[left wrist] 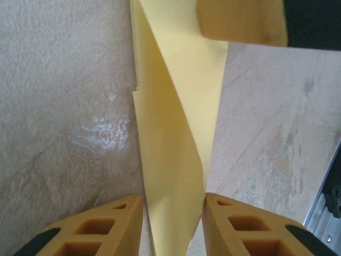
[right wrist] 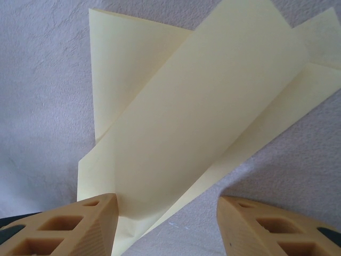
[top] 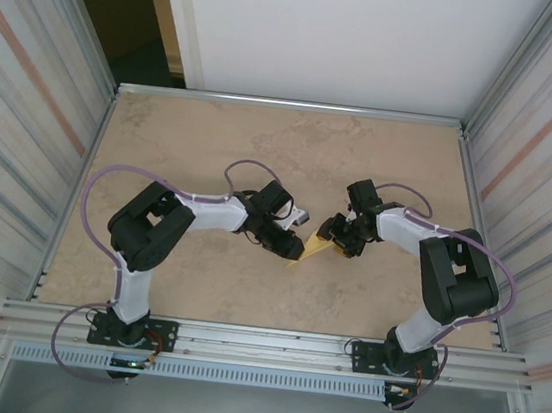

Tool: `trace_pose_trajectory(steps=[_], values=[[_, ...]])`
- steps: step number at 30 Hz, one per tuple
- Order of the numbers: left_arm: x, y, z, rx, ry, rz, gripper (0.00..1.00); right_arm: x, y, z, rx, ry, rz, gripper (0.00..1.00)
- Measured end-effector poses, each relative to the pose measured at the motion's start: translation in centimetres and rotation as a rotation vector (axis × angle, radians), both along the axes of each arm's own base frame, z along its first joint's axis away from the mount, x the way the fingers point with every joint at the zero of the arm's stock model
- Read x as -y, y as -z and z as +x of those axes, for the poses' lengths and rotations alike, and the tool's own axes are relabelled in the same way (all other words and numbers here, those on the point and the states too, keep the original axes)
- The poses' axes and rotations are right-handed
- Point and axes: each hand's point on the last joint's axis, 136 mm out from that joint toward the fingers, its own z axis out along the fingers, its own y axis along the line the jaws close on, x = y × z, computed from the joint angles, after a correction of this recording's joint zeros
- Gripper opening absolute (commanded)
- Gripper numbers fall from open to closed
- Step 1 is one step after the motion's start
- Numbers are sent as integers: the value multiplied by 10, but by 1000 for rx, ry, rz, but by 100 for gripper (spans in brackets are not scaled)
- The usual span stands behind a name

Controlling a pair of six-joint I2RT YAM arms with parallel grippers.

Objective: Fold a paper plane with a square sheet of paper (pick it up from the middle)

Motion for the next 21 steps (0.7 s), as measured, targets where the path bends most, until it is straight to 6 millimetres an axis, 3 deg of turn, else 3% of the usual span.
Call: trace_pose_trajectory(steps=[9, 21], values=[[-2, 4, 2, -2, -9, 25, 27, 1, 2, -1, -9, 1, -7, 50], [-3, 6, 4, -38, -28, 72, 26, 3, 4, -1, -13, 4, -20, 45]])
